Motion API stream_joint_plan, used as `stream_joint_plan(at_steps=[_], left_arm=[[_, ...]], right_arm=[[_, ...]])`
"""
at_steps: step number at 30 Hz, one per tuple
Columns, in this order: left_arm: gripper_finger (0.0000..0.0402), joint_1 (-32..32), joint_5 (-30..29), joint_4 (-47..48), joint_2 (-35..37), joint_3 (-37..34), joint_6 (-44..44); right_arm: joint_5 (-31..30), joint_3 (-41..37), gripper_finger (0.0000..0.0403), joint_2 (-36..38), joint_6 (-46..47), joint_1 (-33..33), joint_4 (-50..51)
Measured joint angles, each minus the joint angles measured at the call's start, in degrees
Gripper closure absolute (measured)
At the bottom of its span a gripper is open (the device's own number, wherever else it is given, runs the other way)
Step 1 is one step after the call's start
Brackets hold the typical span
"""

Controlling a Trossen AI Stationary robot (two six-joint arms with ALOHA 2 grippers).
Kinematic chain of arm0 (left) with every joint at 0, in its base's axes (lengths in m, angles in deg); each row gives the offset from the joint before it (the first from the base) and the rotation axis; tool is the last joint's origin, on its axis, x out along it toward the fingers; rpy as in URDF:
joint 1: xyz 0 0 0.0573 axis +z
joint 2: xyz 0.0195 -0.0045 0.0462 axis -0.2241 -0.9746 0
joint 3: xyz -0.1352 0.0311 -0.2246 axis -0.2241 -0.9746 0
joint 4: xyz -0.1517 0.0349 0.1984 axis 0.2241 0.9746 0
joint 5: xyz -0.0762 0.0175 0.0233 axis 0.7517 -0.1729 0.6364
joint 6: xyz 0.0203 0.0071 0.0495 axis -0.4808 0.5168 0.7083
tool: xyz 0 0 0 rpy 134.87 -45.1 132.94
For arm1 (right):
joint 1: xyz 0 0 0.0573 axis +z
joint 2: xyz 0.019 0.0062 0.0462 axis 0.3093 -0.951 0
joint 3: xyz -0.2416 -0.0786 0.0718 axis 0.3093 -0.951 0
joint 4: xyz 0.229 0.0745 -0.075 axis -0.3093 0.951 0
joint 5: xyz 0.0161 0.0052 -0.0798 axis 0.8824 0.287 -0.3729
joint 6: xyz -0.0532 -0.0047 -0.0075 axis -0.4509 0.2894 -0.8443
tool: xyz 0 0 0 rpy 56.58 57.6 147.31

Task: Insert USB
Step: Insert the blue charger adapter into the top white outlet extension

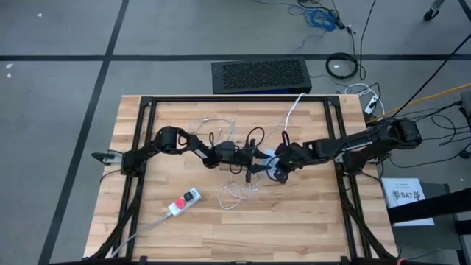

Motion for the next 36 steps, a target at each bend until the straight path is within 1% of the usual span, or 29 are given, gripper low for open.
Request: stream_joint_plan(at_steps=[2,5,10,14,18,22,26,30,36], left_arm=[[0.0212,0.0,0.0,0.1,0.0,0.0,0.1],[0.0212,0.0,0.0,0.2,0.0,0.0,0.3],[0.0212,0.0,0.0,0.3,-0.1,-0.1,0.3],[0.0212,0.0,0.0,0.3,-0.1,-0.1,0.3],[0.0212,0.0,0.0,0.3,-0.2,-0.1,0.3],[0.0212,0.0,0.0,0.3,-0.2,-0.1,0.3],[0.0212,0.0,0.0,0.3,-0.2,-0.2,0.4],[0.0212,0.0,0.0,0.4,-0.2,-0.2,0.5],[0.0212,0.0,0.1,0.7,-0.3,-0.3,1.7]], right_arm=[[0.1,0.1,0.0392,1.4,-1.4,0.6,1.4],[1.2,0.2,0.0366,3.3,-5.2,1.9,5.7],[0.6,2.9,0.0301,4.9,-14.4,4.3,14.1],[-4.1,5.8,0.0246,4.9,-28.4,6.1,16.4],[-9.9,7.1,0.0211,4.9,-45.9,7.5,15.6],[-15.9,7.1,0.02,4.4,-60.5,7.7,14.5],[-17.9,7.1,0.0202,2.4,-70.9,7.7,9.4],[-17.8,7.2,0.0203,-0.5,-74.5,7.6,4.5],[-16.7,7.2,0.0203,-4.8,-75.1,7.6,3.3]])
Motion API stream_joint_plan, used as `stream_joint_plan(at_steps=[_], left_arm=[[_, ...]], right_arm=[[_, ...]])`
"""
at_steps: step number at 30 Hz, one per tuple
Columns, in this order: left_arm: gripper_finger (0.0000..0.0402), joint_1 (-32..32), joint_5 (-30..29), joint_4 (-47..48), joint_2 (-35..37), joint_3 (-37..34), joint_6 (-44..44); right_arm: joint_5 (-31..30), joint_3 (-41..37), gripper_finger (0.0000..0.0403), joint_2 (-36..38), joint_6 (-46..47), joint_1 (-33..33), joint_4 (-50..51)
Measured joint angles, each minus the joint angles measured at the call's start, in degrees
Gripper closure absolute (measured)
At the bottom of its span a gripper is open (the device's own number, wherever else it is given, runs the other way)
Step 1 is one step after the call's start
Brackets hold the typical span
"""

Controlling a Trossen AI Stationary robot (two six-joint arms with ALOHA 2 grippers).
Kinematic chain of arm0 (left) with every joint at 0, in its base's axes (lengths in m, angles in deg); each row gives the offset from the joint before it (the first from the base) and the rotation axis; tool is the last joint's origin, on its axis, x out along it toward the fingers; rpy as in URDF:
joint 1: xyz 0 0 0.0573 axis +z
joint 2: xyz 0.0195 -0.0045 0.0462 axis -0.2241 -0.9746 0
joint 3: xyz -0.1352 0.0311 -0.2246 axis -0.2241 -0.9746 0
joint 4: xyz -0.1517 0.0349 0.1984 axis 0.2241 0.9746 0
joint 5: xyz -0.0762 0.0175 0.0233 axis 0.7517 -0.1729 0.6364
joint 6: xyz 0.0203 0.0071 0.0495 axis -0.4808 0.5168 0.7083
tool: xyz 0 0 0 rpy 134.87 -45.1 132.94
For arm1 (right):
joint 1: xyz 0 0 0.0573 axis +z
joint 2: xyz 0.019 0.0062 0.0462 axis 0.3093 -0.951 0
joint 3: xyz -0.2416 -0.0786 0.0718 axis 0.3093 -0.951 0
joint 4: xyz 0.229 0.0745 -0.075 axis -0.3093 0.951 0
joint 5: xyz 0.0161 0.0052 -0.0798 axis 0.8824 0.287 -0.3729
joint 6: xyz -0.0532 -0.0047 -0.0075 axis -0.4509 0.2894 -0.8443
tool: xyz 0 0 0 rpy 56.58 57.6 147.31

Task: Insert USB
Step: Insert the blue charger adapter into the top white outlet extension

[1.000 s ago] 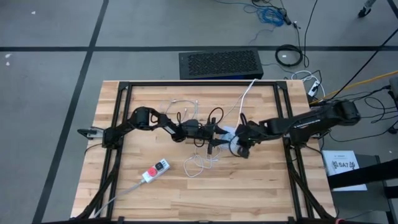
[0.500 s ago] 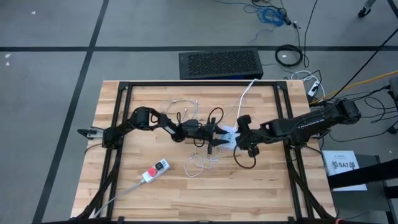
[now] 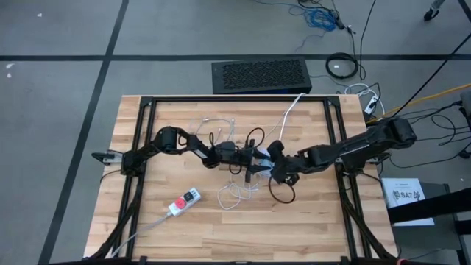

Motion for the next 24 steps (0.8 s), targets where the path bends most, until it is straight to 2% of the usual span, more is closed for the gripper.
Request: stream_joint_plan(at_steps=[7,10,13,16,20,21,23,24], left_arm=[[0.0212,0.0,0.0,0.0,0.0,0.0,-0.2],[0.0212,0.0,0.1,0.2,0.0,0.0,-0.2],[0.0212,0.0,0.1,0.2,0.0,0.1,-0.5],[0.0212,0.2,0.3,0.1,0.0,0.1,-1.7],[0.0213,0.2,0.5,-0.6,0.0,0.0,-1.4],[0.0218,0.2,0.5,-1.1,0.0,0.0,-1.2],[0.0267,0.2,1.2,-1.6,0.1,0.0,-0.9],[0.0276,0.2,1.8,-2.0,0.1,0.0,-1.2]], right_arm=[[-0.1,0.0,0.0204,-3.6,-0.5,0.0,-5.1],[-2.6,0.0,0.0208,-4.4,-0.8,0.0,-5.2],[-5.3,-0.1,0.0236,-4.5,-0.6,0.1,-4.7],[-6.8,-0.1,0.029,-4.4,-1.3,0.1,-4.0],[-7.2,-0.1,0.0297,-4.3,-1.0,0.2,-3.8],[-7.4,-0.1,0.0301,-4.3,-0.4,0.1,-3.7],[-7.5,-0.1,0.0318,-4.0,-0.4,0.1,-3.0],[-7.6,-0.1,0.0317,-4.0,-0.7,0.2,-2.6]])
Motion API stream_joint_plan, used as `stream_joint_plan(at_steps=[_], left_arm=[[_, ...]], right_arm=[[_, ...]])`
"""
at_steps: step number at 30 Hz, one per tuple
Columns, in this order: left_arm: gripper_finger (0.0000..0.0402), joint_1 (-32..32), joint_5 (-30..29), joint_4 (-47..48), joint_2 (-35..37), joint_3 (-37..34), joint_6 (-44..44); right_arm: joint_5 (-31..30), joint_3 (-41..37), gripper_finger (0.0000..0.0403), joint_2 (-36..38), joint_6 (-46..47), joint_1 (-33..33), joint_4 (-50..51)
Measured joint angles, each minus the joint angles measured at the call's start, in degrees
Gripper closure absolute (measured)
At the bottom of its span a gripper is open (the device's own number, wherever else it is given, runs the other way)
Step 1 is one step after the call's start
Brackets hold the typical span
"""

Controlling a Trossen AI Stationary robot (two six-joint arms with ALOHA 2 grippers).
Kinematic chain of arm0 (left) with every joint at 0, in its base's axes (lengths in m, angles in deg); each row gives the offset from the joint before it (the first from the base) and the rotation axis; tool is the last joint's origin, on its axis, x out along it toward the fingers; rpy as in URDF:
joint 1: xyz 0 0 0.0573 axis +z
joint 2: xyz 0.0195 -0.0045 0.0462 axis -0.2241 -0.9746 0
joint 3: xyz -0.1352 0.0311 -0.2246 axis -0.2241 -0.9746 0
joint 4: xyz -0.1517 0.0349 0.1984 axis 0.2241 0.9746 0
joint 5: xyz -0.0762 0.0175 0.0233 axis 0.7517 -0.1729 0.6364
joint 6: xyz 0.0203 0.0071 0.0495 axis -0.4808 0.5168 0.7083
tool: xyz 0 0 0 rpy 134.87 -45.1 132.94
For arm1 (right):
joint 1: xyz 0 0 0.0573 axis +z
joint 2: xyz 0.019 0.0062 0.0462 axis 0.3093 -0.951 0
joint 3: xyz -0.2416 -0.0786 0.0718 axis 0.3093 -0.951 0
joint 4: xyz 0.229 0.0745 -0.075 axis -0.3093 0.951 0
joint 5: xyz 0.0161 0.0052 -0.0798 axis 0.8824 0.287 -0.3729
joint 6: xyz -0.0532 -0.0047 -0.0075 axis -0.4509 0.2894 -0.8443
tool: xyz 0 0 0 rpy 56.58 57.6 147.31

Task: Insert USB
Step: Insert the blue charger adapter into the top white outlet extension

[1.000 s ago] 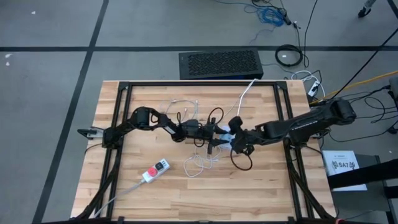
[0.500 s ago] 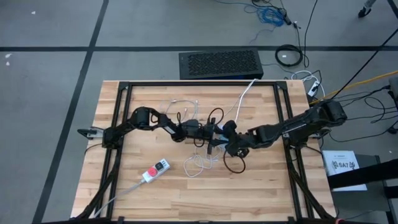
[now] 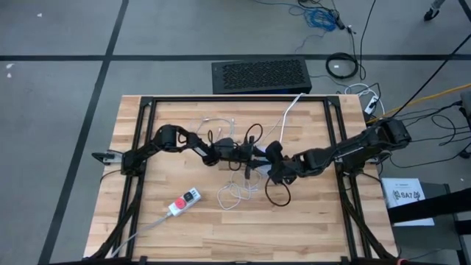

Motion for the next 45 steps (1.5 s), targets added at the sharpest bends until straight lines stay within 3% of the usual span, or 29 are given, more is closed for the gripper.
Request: stream_joint_plan(at_steps=[8,10,13,17,29,34,41,45], left_arm=[[0.0284,0.5,0.6,-0.7,0.5,-0.1,-0.6],[0.0304,0.5,0.4,-1.1,0.5,-0.2,-0.4],[0.0373,0.6,-0.8,-1.5,0.5,-0.3,-0.5],[0.04,0.5,-0.7,-2.1,0.6,-0.2,-0.6],[0.0401,2.5,0.4,1.9,1.0,-2.0,-2.0],[0.0401,4.1,-1.8,4.0,5.9,-5.5,1.1],[0.0401,5.2,-6.7,17.3,15.6,-9.8,8.7],[0.0401,5.6,-7.7,23.1,18.2,-11.1,10.4]], right_arm=[[0.8,1.9,0.0317,0.3,0.5,0.0,3.9],[1.2,3.7,0.0317,0.3,0.8,0.0,7.4],[1.0,6.5,0.0317,0.3,1.5,-0.2,13.5],[0.9,9.8,0.0317,0.3,1.5,-0.1,19.6],[3.9,11.6,0.0317,0.8,-2.4,0.6,24.5],[5.4,11.5,0.0317,0.7,-7.9,0.2,23.8],[6.1,11.5,0.0317,0.7,-17.7,-3.2,19.0],[9.5,11.4,0.0317,0.3,-19.0,-4.8,20.6]])
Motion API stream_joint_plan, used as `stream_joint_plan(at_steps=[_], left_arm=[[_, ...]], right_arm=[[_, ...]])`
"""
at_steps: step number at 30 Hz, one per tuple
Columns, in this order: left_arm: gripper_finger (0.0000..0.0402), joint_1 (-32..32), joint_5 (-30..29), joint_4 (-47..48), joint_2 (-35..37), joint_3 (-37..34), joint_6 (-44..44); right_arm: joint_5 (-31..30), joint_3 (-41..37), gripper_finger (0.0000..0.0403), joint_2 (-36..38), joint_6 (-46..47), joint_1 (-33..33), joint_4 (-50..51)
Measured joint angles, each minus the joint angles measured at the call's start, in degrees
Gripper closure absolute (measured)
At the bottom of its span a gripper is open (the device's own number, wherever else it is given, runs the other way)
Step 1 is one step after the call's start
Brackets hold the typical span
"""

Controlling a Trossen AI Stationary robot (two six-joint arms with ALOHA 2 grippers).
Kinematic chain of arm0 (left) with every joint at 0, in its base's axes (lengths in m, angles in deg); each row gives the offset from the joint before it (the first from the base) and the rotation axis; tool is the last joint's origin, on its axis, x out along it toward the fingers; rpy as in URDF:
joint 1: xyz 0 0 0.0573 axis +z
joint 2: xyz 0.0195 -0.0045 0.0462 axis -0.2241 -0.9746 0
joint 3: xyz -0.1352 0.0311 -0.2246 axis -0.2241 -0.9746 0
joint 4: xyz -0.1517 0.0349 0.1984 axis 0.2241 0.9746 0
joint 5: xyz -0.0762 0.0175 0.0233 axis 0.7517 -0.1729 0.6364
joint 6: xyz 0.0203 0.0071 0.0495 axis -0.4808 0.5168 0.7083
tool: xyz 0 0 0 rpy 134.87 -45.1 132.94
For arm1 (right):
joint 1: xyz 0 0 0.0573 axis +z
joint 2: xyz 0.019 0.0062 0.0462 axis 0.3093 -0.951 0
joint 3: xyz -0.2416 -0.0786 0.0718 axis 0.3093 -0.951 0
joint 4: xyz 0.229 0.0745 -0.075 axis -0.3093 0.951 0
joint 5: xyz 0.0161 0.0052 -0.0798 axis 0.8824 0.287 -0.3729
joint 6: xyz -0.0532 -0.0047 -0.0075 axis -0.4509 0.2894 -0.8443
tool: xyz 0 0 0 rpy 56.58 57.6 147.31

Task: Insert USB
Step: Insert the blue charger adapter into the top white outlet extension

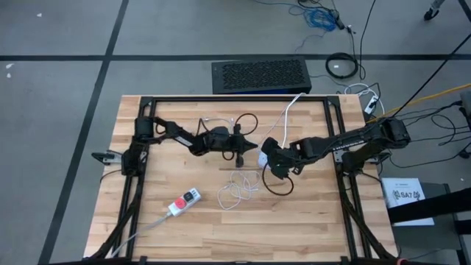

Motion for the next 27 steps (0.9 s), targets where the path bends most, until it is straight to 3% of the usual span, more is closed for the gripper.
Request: stream_joint_plan(at_steps=[6,16,27], left_arm=[[0.0401,0.0,-0.1,0.7,0.4,-1.6,-0.1],[0.0401,0.0,-0.5,2.3,0.4,-1.5,-0.1],[0.0401,-0.1,-1.8,3.9,0.4,-1.4,1.5]], right_arm=[[1.9,0.0,0.0317,0.0,0.2,1.3,7.1],[3.7,3.7,0.0317,-0.2,-2.0,1.3,8.2],[4.8,9.4,0.0317,-9.3,-4.2,-0.2,14.8]])
